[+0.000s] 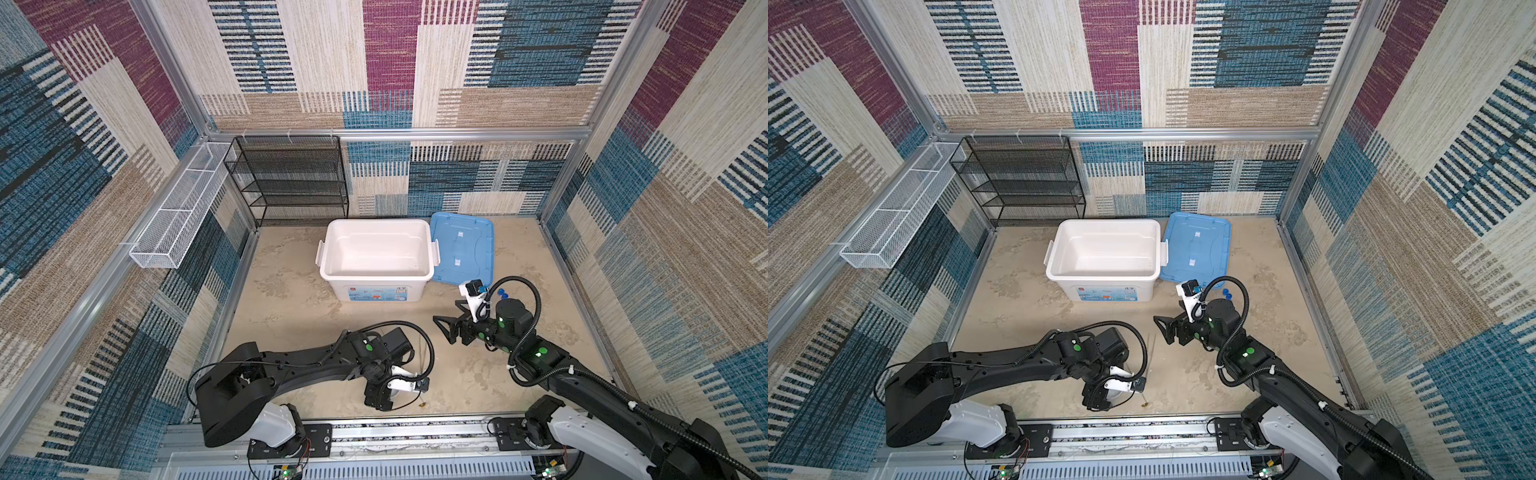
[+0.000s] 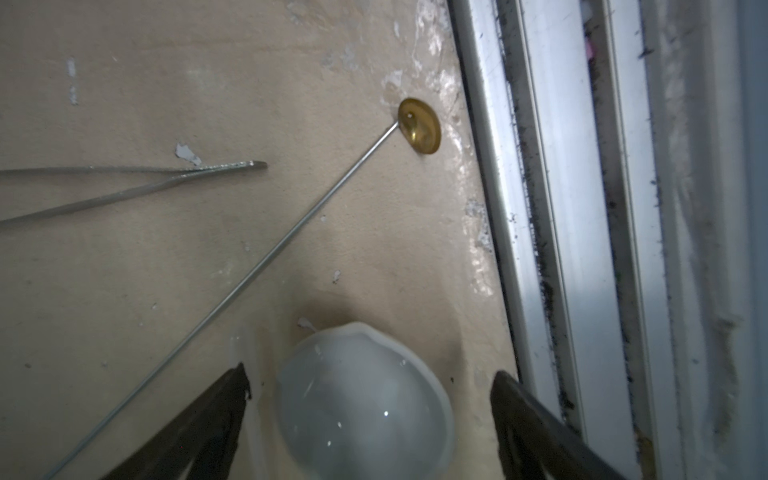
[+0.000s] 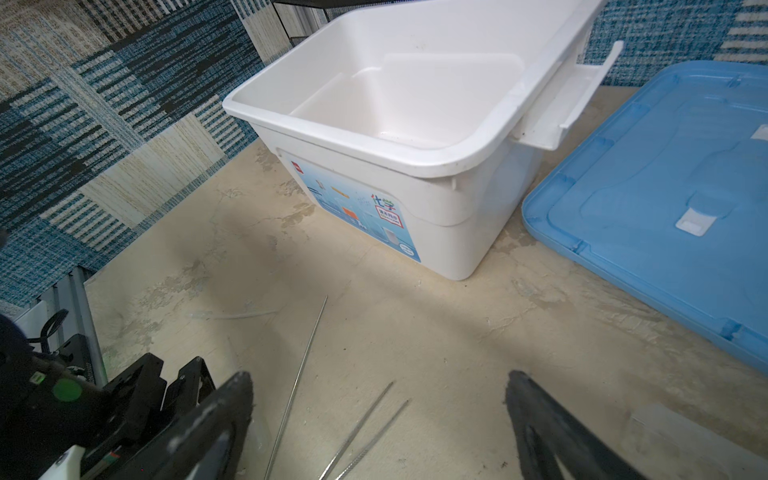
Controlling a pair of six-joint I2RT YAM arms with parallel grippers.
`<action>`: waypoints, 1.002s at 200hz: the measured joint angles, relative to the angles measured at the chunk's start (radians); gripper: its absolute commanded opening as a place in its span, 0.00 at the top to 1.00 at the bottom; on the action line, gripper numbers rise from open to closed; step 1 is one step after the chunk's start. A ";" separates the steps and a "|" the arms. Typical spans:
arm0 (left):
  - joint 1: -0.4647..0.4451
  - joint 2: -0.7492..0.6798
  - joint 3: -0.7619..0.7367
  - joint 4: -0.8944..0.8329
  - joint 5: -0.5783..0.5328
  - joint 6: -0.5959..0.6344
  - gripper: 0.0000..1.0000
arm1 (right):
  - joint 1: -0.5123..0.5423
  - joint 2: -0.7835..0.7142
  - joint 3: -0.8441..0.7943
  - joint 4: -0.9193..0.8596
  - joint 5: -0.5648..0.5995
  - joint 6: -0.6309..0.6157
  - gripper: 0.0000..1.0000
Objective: Organize the chemistry lab equipment
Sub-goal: 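Lower the left gripper onto the white dish and grasp its rim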
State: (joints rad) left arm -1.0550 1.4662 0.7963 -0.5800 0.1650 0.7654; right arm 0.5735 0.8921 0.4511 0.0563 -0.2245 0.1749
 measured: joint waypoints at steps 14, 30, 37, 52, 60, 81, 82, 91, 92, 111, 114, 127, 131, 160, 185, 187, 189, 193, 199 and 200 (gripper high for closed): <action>-0.001 0.023 0.007 -0.008 -0.002 0.000 0.07 | 0.000 0.003 0.000 0.000 0.000 0.000 0.04; -0.001 0.039 0.021 -0.006 -0.002 0.000 0.07 | -0.002 0.003 0.000 0.000 0.000 0.000 0.04; 0.000 0.040 0.021 -0.004 -0.002 0.000 0.07 | -0.002 0.003 -0.001 0.003 0.000 0.000 0.04; -0.001 0.043 0.020 -0.006 -0.002 0.000 0.07 | -0.002 0.003 -0.002 0.005 0.000 0.000 0.04; -0.001 0.044 0.020 -0.006 -0.002 0.000 0.08 | -0.002 0.002 -0.003 0.006 0.000 0.000 0.04; -0.001 0.044 0.020 -0.004 -0.004 0.000 0.09 | -0.002 0.002 -0.006 0.006 0.000 0.000 0.04; -0.001 0.044 0.020 -0.004 -0.004 0.000 0.09 | -0.002 0.002 -0.006 0.006 0.000 0.000 0.04; -0.002 0.044 0.018 -0.003 -0.005 -0.001 0.09 | -0.002 0.002 -0.006 0.007 0.000 0.000 0.04; -0.002 0.044 0.018 -0.003 -0.005 -0.001 0.09 | -0.002 0.002 -0.006 0.007 0.000 0.000 0.04; -0.007 0.044 0.013 0.000 -0.007 -0.003 0.09 | -0.002 -0.002 -0.007 0.006 0.000 0.000 0.04; -0.008 0.044 0.012 0.000 -0.010 -0.003 0.09 | -0.002 -0.002 -0.007 0.007 0.000 0.000 0.04; -0.017 0.044 0.008 0.000 -0.028 -0.003 0.09 | -0.002 -0.002 -0.007 0.006 0.001 0.000 0.04; -0.021 0.044 0.007 0.000 -0.029 -0.003 0.09 | -0.002 -0.002 -0.007 0.006 0.004 0.000 0.04; -0.027 0.046 0.002 0.002 -0.031 -0.003 0.10 | -0.002 -0.002 -0.007 0.006 0.011 0.000 0.04; -0.031 0.051 -0.003 0.016 -0.058 -0.004 0.11 | -0.002 -0.003 -0.008 0.006 0.017 0.000 0.04; -0.031 0.052 -0.003 0.018 -0.059 -0.004 0.11 | -0.002 -0.003 -0.008 0.006 0.018 0.000 0.04; -0.032 0.054 -0.003 0.019 -0.058 -0.004 0.11 | -0.002 -0.003 -0.008 0.006 0.018 0.000 0.04; -0.032 0.056 -0.003 0.022 -0.058 -0.005 0.12 | -0.002 -0.003 -0.008 0.006 0.018 0.000 0.04; -0.034 0.058 -0.003 0.023 -0.058 -0.006 0.13 | -0.002 -0.003 -0.010 0.006 0.019 0.000 0.04; -0.034 0.058 -0.003 0.024 -0.058 -0.006 0.13 | -0.002 -0.003 -0.010 0.006 0.019 0.000 0.04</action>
State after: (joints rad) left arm -1.0893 1.5238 0.7929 -0.5564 0.1074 0.7589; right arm 0.5720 0.8894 0.4416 0.0628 -0.2058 0.1749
